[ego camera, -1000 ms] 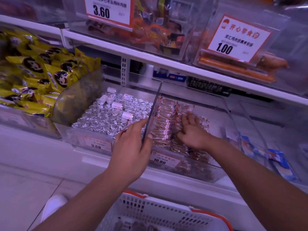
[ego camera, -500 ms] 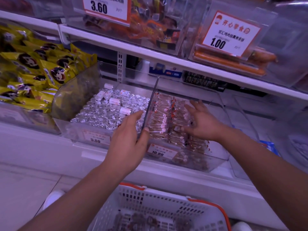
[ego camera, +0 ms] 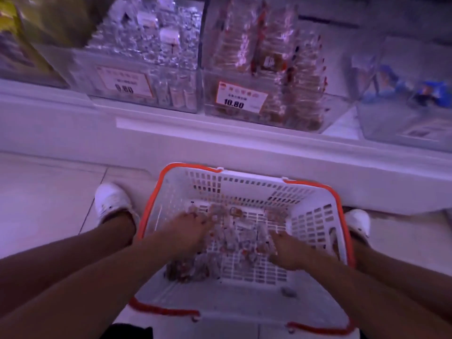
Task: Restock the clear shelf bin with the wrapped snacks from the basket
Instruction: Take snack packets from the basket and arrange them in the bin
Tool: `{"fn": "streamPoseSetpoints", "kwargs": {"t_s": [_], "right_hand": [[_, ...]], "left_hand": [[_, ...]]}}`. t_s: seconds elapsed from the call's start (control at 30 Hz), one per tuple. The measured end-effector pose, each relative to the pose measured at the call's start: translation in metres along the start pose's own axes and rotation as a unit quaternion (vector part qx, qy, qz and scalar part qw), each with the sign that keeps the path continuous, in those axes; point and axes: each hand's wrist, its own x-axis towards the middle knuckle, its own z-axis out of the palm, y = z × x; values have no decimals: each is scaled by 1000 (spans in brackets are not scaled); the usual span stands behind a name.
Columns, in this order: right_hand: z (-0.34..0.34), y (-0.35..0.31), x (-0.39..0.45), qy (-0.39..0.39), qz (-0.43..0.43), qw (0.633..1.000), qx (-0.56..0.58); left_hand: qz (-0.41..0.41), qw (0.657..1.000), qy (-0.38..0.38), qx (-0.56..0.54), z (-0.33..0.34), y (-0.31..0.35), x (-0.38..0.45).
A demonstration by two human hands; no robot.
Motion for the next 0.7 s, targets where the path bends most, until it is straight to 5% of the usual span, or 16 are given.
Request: {"fn": "streamPoseSetpoints", "kwargs": {"t_s": [0.13, 0.47, 0.7], "right_hand": [[27, 3, 51, 84, 43, 993, 71], [78, -17, 132, 131, -87, 984, -86], [75, -5, 142, 116, -60, 988, -80]], "left_hand": [[-116, 990, -28, -77, 38, -9, 46], [-74, 995, -35, -58, 90, -11, 136], [-135, 988, -5, -78, 107, -20, 149]]}}
